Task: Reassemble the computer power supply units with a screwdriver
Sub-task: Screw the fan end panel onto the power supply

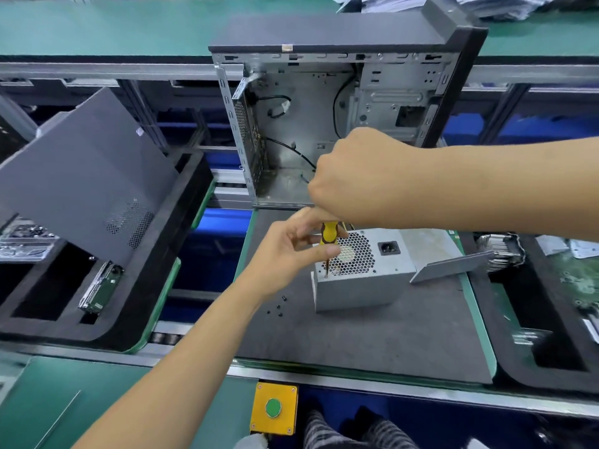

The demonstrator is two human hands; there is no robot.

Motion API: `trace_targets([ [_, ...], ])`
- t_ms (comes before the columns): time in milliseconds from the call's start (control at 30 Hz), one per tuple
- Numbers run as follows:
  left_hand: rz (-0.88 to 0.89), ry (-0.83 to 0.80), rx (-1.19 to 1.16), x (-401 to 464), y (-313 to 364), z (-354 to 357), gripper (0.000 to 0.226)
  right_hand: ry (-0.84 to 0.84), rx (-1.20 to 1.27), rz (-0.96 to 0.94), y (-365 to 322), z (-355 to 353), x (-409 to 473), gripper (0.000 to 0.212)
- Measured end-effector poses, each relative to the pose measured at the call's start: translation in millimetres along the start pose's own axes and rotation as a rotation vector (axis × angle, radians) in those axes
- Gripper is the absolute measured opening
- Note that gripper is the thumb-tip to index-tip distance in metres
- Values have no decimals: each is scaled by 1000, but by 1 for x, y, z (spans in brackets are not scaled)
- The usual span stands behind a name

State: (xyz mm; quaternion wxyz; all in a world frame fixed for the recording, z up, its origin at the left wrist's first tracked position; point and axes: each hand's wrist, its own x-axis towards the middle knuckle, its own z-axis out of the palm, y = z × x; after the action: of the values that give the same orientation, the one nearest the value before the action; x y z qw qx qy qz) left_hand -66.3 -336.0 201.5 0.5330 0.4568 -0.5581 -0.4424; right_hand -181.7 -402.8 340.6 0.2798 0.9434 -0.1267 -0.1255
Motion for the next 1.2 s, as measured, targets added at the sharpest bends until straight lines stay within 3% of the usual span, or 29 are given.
trace_targets([
  [67, -8, -36, 8, 0, -2, -4, 29, -46, 99, -85, 2, 4, -2, 22],
  [133, -30, -52, -4, 0, 1, -8, 33, -133, 162, -169, 3, 4, -3, 30],
  [233, -34, -144, -37, 2, 3, -12, 31, -163, 131, -118, 2, 7, -2, 8],
  [300, -28, -160, -27, 2, 6, -8, 39, -93, 48, -45, 1, 11, -2, 24],
  [367, -7, -77, 21, 3, 6, -2, 38, -28, -16, -18, -1, 10, -4, 37],
  [467, -42, -6, -7, 5, 3, -2, 29, 20, 38, -36, -2, 12, -7, 26],
  [567, -60, -73, 6, 4, 4, -14, 21, -15, 125, -123, 6, 12, -10, 41],
  [667, -48, -186, 23, 1, 7, -16, 24, 23, 56, -86, 9, 11, -14, 29],
  [767, -54, -111, 4, 0, 3, -5, 28, 57, -21, -17, 2, 9, -9, 53],
  [867, -29, 3, 22, 3, -1, -2, 15, 75, -16, 48, -2, 9, -5, 48],
  [967, -44, -45, 63, 5, 2, -9, 20, -25, 86, -51, 0, 7, -8, 18],
  [1033, -68, -92, 36, 4, 4, -15, 26, -68, 107, -114, 3, 3, -9, 32],
  [1133, -43, -142, 25, 3, 6, -19, 27, -28, 45, -57, 4, 2, -8, 24],
  [1200, -33, -121, 75, 2, 4, -14, 27, 24, -19, -3, 3, 2, -6, 40],
])
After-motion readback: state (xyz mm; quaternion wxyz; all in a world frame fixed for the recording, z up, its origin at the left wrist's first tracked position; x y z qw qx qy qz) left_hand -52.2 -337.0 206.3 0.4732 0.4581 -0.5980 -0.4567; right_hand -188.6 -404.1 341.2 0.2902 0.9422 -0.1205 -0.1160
